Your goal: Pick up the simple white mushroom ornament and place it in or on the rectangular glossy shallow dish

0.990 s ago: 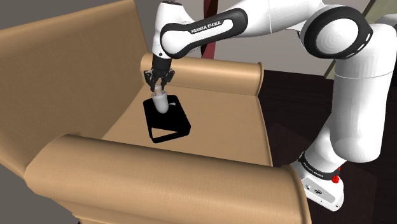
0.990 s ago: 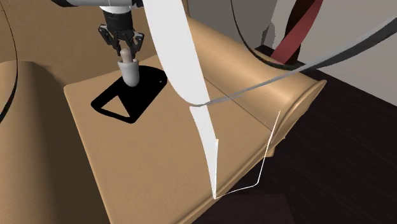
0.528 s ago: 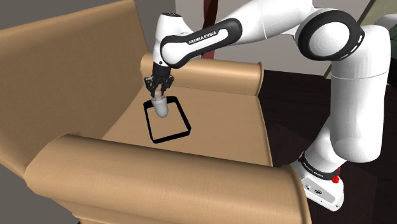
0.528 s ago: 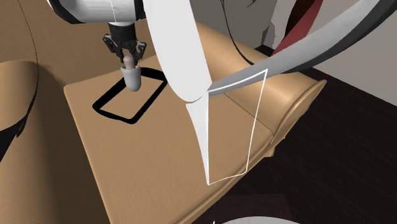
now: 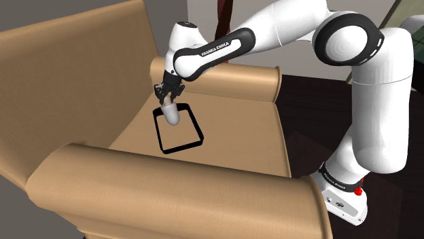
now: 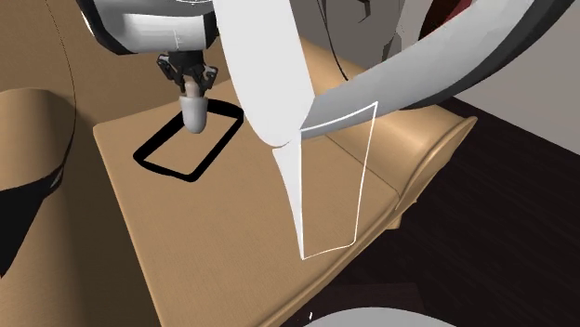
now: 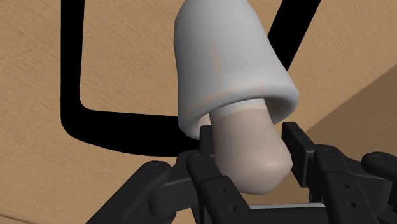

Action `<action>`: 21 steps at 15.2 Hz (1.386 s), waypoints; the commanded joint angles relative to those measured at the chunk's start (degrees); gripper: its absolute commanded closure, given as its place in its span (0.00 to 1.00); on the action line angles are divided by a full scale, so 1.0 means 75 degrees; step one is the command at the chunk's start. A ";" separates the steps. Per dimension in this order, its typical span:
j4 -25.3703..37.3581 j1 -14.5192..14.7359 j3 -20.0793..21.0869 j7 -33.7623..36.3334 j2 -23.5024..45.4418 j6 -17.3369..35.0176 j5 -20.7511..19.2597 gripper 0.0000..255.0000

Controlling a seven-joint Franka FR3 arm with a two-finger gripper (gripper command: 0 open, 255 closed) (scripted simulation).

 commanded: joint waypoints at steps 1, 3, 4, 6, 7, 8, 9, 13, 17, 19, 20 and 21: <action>-0.0041 0.0048 0.0021 0.0006 0.0216 -0.0420 -0.0007 1.00; -0.0041 0.0045 0.0025 0.0007 0.0216 -0.0420 -0.0009 1.00; -0.0041 0.0043 0.0027 0.0008 0.0217 -0.0420 -0.0011 1.00; -0.0041 0.0039 0.0031 0.0010 0.0217 -0.0420 -0.0014 1.00; -0.0041 0.0039 0.0032 0.0010 0.0217 -0.0420 -0.0014 1.00; 0.0057 -0.0016 0.0029 -0.0064 0.0260 -0.0484 0.0006 0.00; 0.0045 -0.0038 0.0032 -0.0090 0.0240 -0.0495 0.0017 0.00; -0.0043 0.0038 0.0033 0.0011 0.0216 -0.0419 -0.0015 0.00; -0.0096 -0.0104 0.0085 -0.0063 -0.0449 -0.1032 0.0110 0.00; -0.0098 -0.0104 0.0085 -0.0063 -0.0451 -0.1032 0.0111 0.00; -0.0096 -0.0104 0.0085 -0.0063 -0.0450 -0.1032 0.0111 0.00; -0.0096 -0.0104 0.0085 -0.0063 -0.0450 -0.1032 0.0111 0.00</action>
